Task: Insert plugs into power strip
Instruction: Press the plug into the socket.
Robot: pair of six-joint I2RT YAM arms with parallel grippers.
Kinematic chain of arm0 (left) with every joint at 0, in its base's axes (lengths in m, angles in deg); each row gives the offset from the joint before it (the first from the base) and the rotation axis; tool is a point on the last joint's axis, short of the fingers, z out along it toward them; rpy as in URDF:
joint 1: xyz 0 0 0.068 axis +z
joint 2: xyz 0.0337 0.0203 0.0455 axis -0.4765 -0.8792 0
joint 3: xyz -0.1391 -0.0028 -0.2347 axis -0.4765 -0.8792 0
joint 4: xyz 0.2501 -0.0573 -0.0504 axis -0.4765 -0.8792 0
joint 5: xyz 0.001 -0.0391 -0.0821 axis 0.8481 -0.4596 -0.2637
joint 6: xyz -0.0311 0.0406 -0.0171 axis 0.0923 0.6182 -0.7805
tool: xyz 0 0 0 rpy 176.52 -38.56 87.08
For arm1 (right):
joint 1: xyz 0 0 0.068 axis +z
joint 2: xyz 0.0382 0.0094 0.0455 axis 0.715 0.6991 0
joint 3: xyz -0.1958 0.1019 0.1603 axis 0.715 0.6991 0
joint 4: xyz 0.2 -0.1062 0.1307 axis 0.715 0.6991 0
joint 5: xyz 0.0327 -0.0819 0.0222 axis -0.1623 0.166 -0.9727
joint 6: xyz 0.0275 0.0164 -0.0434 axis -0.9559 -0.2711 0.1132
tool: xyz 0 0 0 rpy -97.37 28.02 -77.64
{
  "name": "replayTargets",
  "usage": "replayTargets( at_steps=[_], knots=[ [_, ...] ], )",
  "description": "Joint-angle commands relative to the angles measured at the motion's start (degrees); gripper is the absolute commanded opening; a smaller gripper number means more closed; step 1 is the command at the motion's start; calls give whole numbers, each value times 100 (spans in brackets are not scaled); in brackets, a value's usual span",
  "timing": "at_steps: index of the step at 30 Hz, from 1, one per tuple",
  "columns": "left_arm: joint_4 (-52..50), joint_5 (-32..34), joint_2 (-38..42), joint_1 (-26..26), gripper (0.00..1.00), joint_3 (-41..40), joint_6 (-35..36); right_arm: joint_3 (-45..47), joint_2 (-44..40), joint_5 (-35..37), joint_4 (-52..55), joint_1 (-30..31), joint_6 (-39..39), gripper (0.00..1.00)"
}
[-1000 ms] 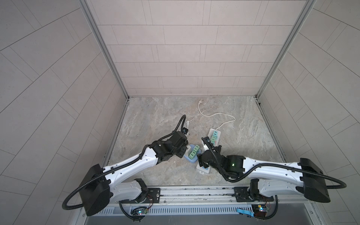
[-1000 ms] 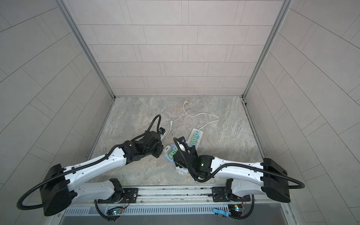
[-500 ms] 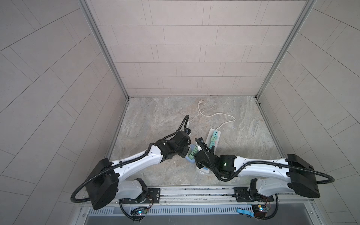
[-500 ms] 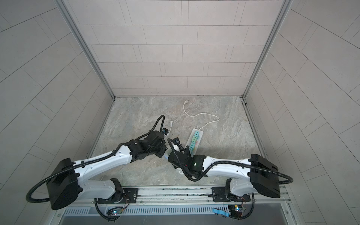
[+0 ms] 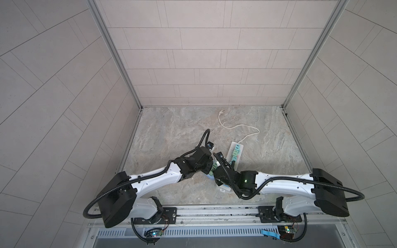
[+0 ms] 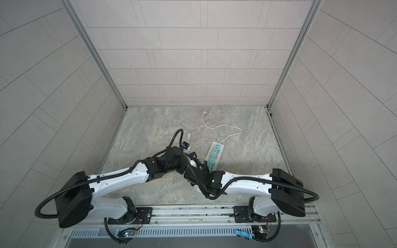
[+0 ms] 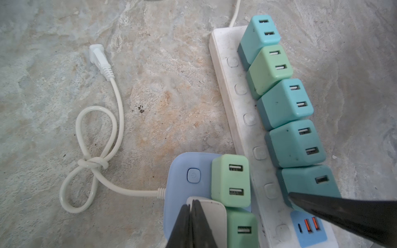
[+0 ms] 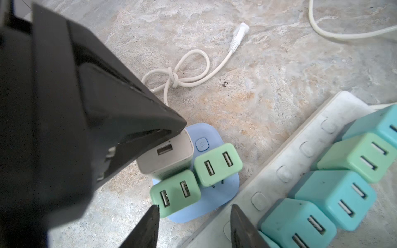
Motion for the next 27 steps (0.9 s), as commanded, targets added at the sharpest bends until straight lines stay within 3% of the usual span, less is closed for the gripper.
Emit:
replayTargets(
  at_steps=[1,5,12,18,22,27],
  knots=[
    [-202,-239,-214,-237,11,-517,-321,-54,11,129,-38,-5,-106,54],
    [153,-74,-290,-246,9,-978,-485,-68,95,142,14,-22,-169,50],
    [791,80,-298,-304,6,-1573,-708,61,107,133,-85,-92,-333,35],
    [1205,839,-84,-840,4,-1924,-798,118,201,84,-207,-95,-448,34],
    [1965,1030,-197,-848,4,-2436,-908,86,410,63,-215,-101,-560,34],
    [1969,1101,-277,-853,4,-2390,-903,-42,773,42,-11,-110,-720,34]
  ],
)
